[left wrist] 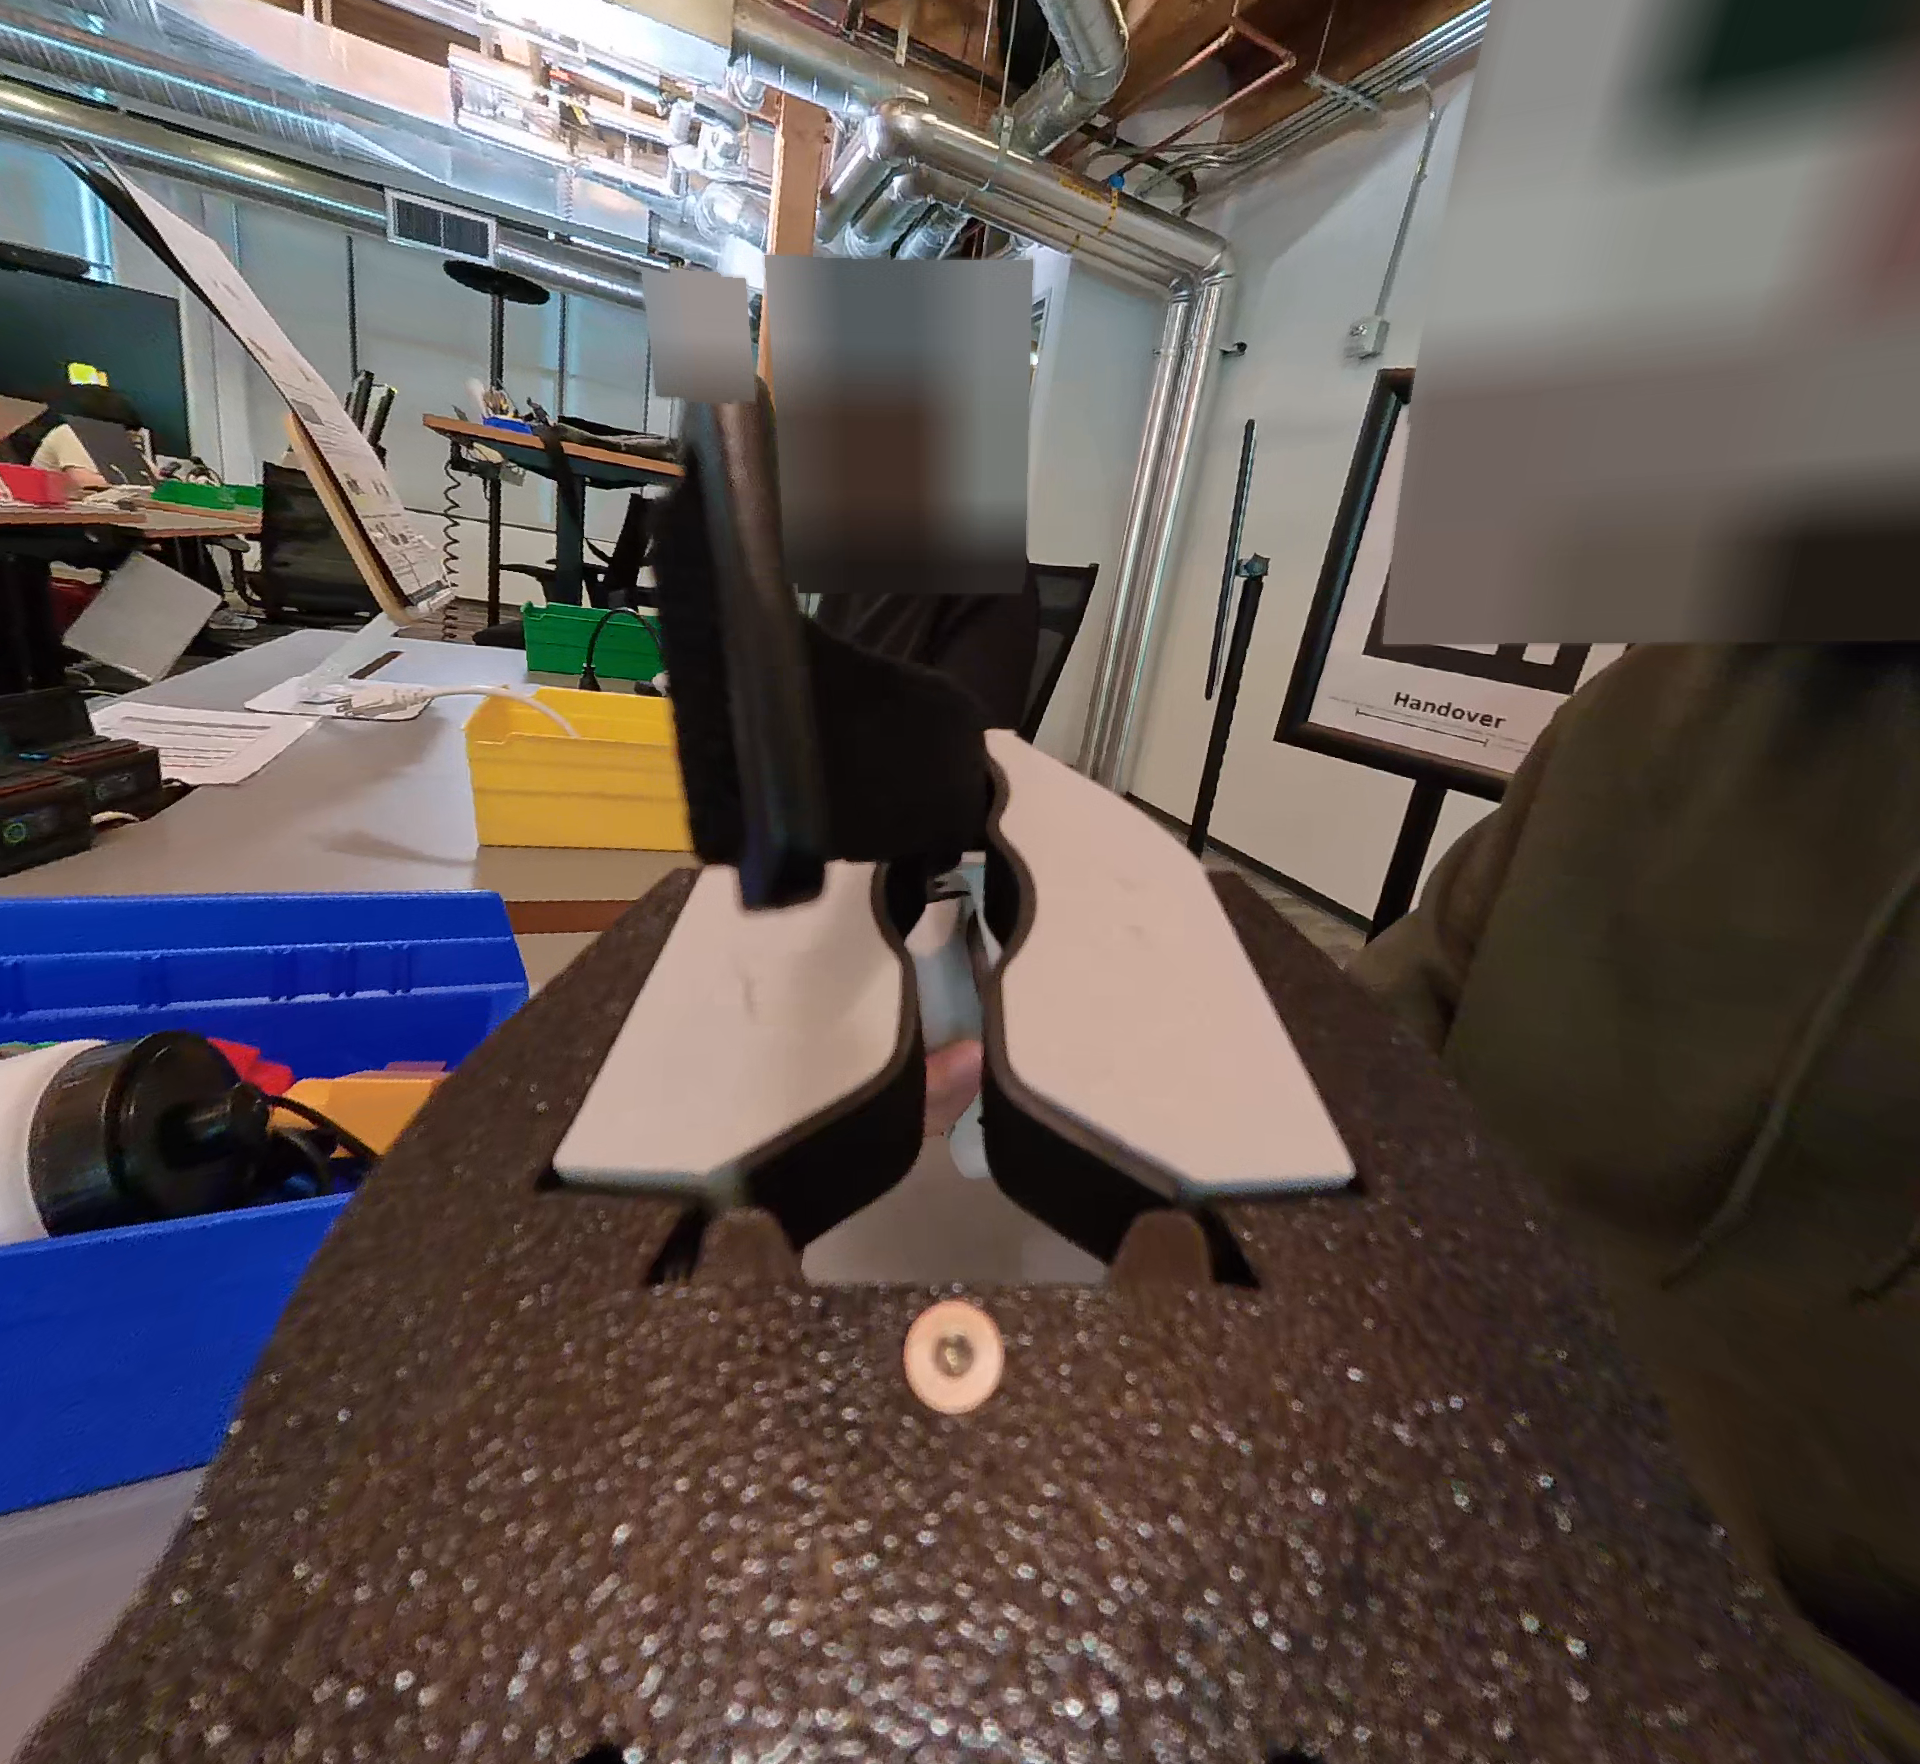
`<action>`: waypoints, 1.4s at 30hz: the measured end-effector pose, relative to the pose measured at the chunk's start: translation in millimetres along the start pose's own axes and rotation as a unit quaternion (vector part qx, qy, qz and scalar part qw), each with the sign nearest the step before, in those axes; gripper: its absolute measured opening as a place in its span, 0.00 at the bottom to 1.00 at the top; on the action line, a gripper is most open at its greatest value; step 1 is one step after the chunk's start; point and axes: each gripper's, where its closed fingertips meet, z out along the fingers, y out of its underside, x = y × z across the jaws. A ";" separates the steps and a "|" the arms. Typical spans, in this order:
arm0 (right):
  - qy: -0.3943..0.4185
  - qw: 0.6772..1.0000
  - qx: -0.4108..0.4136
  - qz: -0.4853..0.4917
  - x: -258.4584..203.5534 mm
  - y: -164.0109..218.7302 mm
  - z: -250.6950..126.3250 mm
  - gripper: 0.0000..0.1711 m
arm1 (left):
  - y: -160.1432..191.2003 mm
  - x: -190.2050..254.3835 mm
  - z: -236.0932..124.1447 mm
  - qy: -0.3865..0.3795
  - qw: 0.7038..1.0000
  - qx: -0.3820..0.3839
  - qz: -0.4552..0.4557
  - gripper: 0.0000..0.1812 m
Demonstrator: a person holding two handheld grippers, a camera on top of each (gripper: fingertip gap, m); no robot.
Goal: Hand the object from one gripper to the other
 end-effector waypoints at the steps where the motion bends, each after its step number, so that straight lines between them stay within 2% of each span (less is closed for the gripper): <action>1: 0.004 1.000 0.006 0.008 1.6 -1.0 0.6 0.23 | 1.0 0.1 0.4 0.001 1.000 -0.003 -0.001 0.03; 2: 0.012 1.000 0.014 0.017 4.6 -2.4 0.8 0.29 | 0.7 1.5 1.0 0.006 1.000 -0.001 -0.003 0.03; 9: 0.026 0.999 0.022 -0.004 11.2 -2.7 -3.1 0.35 | -3.8 8.8 -0.7 0.032 0.999 0.012 -0.017 0.03; 11: 0.008 1.000 0.008 -0.016 5.1 -0.6 -2.4 0.27 | -1.8 11.3 -0.9 0.046 0.998 0.006 -0.032 0.03; 13: 0.006 0.999 0.019 -0.032 1.9 -4.8 -3.0 0.29 | 2.1 12.6 -1.0 0.057 0.997 -0.007 -0.047 0.03; 15: -0.017 0.999 0.008 -0.047 -5.3 -3.2 -3.9 0.22 | 4.1 10.3 -1.6 0.049 0.998 -0.012 -0.041 0.03; 16: -0.028 0.998 0.007 -0.050 -9.0 -3.5 -4.4 0.22 | 3.9 10.4 -2.3 0.050 0.998 -0.013 -0.041 0.03; 17: -0.037 0.998 0.007 -0.053 -11.8 -4.2 -5.1 0.19 | 2.2 10.8 -3.3 0.051 0.998 -0.009 -0.042 0.03; 18: -0.042 0.997 0.003 -0.059 -13.5 -4.2 -5.8 0.11 | 0.3 9.2 -4.5 0.044 0.998 -0.005 -0.039 0.03; 23: 0.014 0.992 -0.033 -0.118 -3.0 -2.9 -5.4 0.04 | 9.6 -19.6 -12.6 -0.064 0.997 -0.043 -0.002 0.03; 24: 0.048 0.988 -0.038 -0.143 3.4 -6.4 -7.0 0.04 | 14.8 -29.9 -15.7 -0.101 0.993 -0.064 -0.004 0.09; 26: 0.121 0.970 -0.056 -0.203 15.6 -14.9 -13.6 0.03 | 33.6 -53.1 -28.5 -0.185 0.973 -0.137 0.001 0.20; 28: 0.180 0.941 -0.100 -0.270 24.2 -19.8 -22.0 0.03 | 60.8 -70.6 -50.7 -0.255 0.933 -0.253 0.025 0.28; 31: 0.229 0.886 -0.191 -0.354 31.3 -16.8 -32.7 0.04 | 85.7 -86.7 -91.7 -0.354 0.845 -0.398 0.050 0.33; 32: 0.244 0.867 -0.209 -0.381 32.9 -17.8 -35.4 0.04 | 84.7 -91.3 -100.4 -0.383 0.821 -0.419 0.064 0.34; 33: 0.249 0.852 -0.228 -0.402 32.5 -16.7 -36.4 0.04 | 80.2 -93.5 -100.4 -0.394 0.811 -0.423 0.089 0.34; 38: 0.207 0.814 -0.323 -0.437 24.1 13.3 -30.5 0.04 | 69.2 -60.4 -28.4 -0.273 0.853 -0.374 0.240 0.29; 40: 0.202 0.797 -0.350 -0.449 23.0 22.0 -29.0 0.04 | 77.6 -49.9 -12.7 -0.235 0.843 -0.392 0.284 0.27; 42: 0.185 0.789 -0.369 -0.454 19.1 31.0 -26.7 0.04 | 89.3 -46.2 -9.3 -0.215 0.820 -0.427 0.315 0.26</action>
